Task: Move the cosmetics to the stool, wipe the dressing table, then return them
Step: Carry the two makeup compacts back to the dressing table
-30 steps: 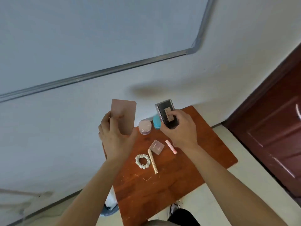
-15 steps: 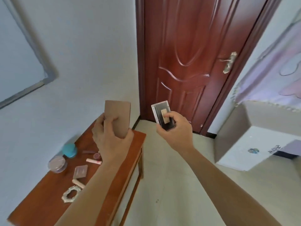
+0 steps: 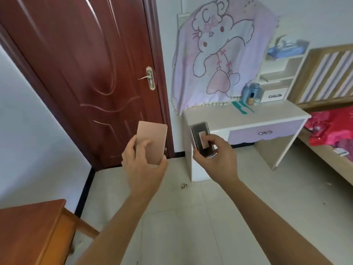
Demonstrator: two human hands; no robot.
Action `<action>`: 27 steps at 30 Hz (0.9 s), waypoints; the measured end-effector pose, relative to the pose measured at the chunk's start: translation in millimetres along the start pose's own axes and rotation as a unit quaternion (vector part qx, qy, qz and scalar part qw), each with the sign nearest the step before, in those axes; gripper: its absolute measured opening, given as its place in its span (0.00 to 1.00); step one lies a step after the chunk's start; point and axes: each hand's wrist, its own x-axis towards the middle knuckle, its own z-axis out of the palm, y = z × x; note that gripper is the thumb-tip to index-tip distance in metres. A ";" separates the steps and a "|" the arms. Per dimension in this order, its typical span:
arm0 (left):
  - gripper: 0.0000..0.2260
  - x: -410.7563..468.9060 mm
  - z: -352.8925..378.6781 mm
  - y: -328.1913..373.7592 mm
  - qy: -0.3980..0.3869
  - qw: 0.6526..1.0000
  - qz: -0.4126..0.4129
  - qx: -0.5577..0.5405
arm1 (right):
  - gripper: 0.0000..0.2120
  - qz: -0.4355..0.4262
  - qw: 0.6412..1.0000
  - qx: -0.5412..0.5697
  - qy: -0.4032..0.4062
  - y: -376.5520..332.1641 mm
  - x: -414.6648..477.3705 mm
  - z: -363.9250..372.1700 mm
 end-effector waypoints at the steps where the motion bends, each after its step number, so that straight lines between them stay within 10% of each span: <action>1: 0.24 -2.2 22.7 18.3 -0.011 1.000 0.001 -0.012 | 0.16 0.009 1.000 -0.003 0.012 16.5 7.9 -20.9; 27: 0.24 207.6 513.0 173.7 -0.220 0.967 0.071 -0.104 | 0.22 0.184 0.962 -0.156 0.127 309.2 367.4 -142.3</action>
